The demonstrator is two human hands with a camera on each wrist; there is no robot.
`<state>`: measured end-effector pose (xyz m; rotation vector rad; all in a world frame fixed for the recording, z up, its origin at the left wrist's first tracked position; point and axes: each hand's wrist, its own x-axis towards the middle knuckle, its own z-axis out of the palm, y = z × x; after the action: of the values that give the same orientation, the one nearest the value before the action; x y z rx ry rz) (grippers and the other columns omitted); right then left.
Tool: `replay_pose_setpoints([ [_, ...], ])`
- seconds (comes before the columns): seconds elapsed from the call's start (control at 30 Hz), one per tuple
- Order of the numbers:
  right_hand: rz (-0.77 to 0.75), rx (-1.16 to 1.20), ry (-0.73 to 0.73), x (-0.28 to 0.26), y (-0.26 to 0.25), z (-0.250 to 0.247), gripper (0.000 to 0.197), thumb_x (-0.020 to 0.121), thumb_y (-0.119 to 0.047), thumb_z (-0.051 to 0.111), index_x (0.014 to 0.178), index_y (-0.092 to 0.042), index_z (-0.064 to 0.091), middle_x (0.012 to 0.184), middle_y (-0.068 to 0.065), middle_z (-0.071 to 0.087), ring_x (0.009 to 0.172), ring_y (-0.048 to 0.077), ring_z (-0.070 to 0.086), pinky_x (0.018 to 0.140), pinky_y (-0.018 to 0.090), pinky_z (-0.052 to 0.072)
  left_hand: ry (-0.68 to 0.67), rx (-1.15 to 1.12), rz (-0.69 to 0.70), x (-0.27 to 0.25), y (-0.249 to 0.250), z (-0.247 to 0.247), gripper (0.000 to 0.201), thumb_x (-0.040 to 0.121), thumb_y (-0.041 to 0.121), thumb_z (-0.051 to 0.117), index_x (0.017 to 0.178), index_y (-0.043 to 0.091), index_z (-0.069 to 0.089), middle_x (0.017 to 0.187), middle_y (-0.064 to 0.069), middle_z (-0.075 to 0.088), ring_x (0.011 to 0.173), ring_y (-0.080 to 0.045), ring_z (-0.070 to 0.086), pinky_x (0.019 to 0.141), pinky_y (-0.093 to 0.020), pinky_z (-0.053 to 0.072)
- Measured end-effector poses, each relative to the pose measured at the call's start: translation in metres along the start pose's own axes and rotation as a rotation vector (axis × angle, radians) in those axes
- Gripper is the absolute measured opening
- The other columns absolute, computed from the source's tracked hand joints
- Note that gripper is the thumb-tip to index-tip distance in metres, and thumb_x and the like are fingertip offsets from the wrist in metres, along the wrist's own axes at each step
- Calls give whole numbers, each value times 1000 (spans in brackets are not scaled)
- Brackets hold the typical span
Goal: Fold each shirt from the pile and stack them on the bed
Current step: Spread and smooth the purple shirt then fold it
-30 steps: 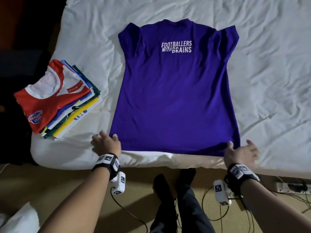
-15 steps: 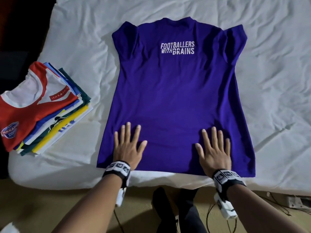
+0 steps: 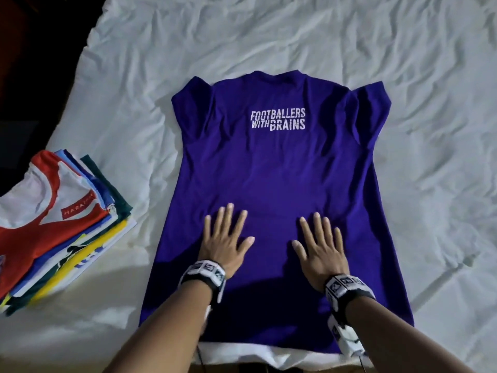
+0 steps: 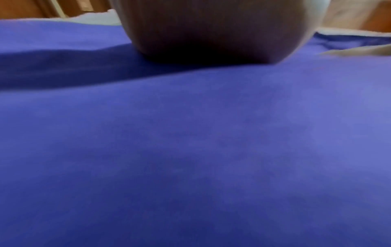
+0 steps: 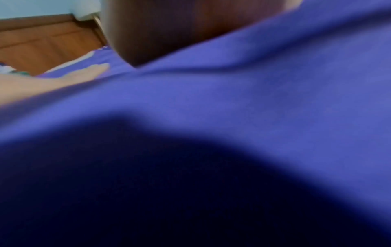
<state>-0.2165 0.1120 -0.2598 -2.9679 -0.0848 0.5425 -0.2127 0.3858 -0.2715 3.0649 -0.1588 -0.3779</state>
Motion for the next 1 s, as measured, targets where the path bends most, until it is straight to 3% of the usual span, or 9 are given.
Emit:
replay_pose_setpoints([
  [0.13, 362, 110, -15, 10, 51, -18, 80, 92, -71, -2, 163, -34, -3, 170, 6, -12, 157, 27, -10, 125, 51, -7, -41, -24, -321, 0, -63, -8, 89, 96, 75, -1, 165, 20, 8, 170, -15, -4, 158, -34, 5, 125, -59, 5],
  [0.2, 456, 134, 25, 25, 52, -30, 86, 92, -69, 1, 164, -23, 5, 170, 14, -8, 156, 32, -7, 124, 55, -2, -8, -28, -339, 18, -59, -18, 88, 98, 71, 2, 164, 14, 11, 169, -19, -4, 158, -36, 3, 124, -61, 4],
  [0.3, 192, 97, 88, 59, 22, -40, 78, 98, -63, 13, 164, -22, 11, 170, 14, -1, 157, 34, -3, 125, 53, -4, 99, -48, -100, 66, -15, -32, 79, 100, 62, 25, 164, 18, 16, 170, -21, 5, 157, -40, 8, 124, -63, 6],
  [0.37, -64, 70, 74, 84, -1, -41, 72, 100, -62, 15, 163, -28, 5, 170, 8, -6, 157, 31, -7, 125, 49, -6, 82, -37, 94, 95, 16, -37, 76, 100, 63, 23, 165, 27, 7, 171, -16, -4, 158, -36, -1, 125, -61, 4],
  [0.43, -171, 43, 38, 107, -8, -40, 69, 101, -63, 11, 163, -34, 1, 170, 3, -11, 157, 27, -11, 126, 49, -6, 6, 18, 162, 117, 23, -31, 74, 100, 66, 14, 163, 34, -8, 170, -10, -17, 158, -30, -11, 125, -58, -1],
  [0.6, 134, 43, 66, 128, 42, -38, 74, 96, -68, 4, 162, -36, -2, 170, 2, -10, 157, 25, -8, 125, 50, -7, 59, 26, -125, 135, -43, -24, 79, 100, 68, 15, 165, 24, 5, 172, -13, -1, 158, -33, 4, 126, -59, 4],
  [0.7, 358, 126, 137, 144, 44, -54, 80, 96, -65, 9, 164, -22, 9, 170, 15, -5, 156, 35, -4, 124, 58, -1, 94, -14, -266, 152, -52, -39, 84, 100, 65, 15, 164, 12, 11, 170, -21, 0, 158, -37, 2, 124, -62, 5],
  [0.87, -228, -2, 164, 193, -13, -61, 69, 103, -59, 22, 163, -29, 9, 171, 8, 0, 157, 31, -2, 126, 53, 1, 106, -36, 219, 206, 24, -49, 73, 102, 59, 26, 165, 28, 7, 172, -13, -5, 159, -33, -3, 125, -61, 7],
  [1.0, -24, 56, 113, 221, 7, -63, 71, 101, -65, 10, 163, -34, -1, 171, -2, -9, 157, 21, -10, 126, 44, -9, 80, 14, 69, 231, 9, -37, 76, 101, 64, 21, 165, 26, 3, 172, -7, -4, 159, -28, 1, 126, -58, 7],
])
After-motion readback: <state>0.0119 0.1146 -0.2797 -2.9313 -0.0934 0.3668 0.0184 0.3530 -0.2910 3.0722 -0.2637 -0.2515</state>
